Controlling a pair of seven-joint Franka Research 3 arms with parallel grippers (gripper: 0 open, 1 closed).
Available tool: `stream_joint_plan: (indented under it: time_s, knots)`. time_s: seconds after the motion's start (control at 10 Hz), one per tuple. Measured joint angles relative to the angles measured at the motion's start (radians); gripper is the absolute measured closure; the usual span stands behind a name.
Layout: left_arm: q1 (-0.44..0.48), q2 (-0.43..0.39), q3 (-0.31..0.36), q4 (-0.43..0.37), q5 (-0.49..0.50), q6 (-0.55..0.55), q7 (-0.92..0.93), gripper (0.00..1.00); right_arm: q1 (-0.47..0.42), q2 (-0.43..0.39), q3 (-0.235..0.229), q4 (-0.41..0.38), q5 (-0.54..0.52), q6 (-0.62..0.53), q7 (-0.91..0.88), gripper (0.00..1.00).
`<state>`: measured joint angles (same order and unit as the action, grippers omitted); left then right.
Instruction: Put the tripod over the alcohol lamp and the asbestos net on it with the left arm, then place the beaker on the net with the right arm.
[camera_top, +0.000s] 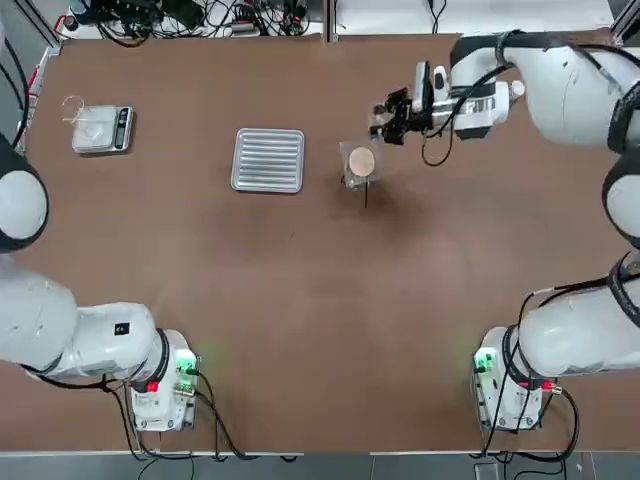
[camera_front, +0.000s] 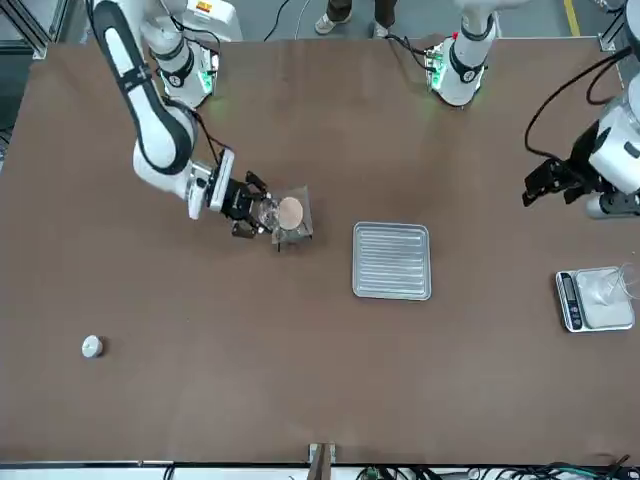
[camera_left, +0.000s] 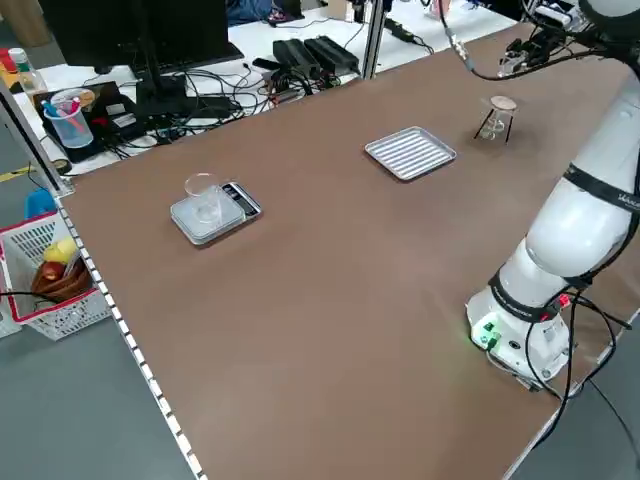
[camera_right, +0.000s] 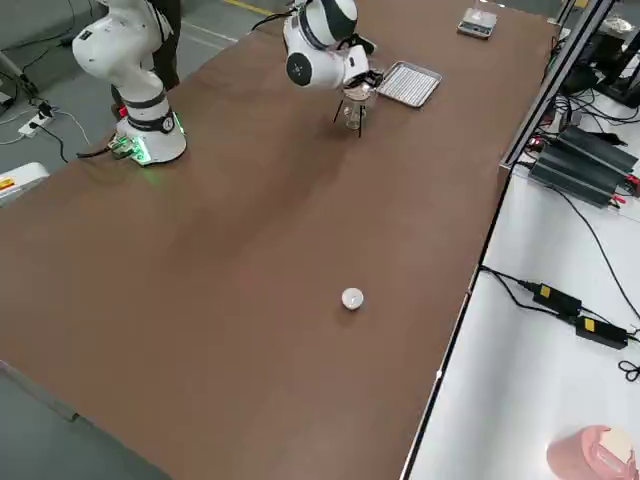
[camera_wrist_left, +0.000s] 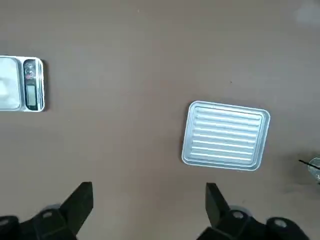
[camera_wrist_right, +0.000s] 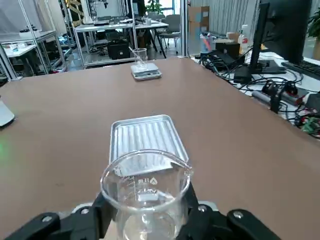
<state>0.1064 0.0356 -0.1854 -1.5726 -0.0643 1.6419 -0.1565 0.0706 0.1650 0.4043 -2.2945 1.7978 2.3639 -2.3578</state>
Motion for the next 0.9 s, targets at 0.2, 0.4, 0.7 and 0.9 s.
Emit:
stream_joint_plan:
  time_s: [0.2,0.4,0.7,0.9]
  knots:
    - [0.005,-0.001,0.007,-0.002,0.000,0.000,0.000,0.01,0.025,-0.003,0.000,-0.026,0.035,0.000,-0.001,0.41]
    - [0.001,0.000,0.005,-0.004,0.000,0.001,-0.003,0.01,0.033,-0.003,-0.001,-0.033,0.063,0.000,-0.018,0.41]
    - [-0.004,-0.003,0.001,0.014,0.002,0.005,-0.016,0.01,0.054,0.000,-0.001,-0.036,0.105,0.001,-0.036,0.41]
    - [-0.005,-0.003,-0.005,0.016,0.019,0.005,-0.016,0.01,0.060,0.013,-0.002,-0.046,0.111,0.002,-0.058,0.41]
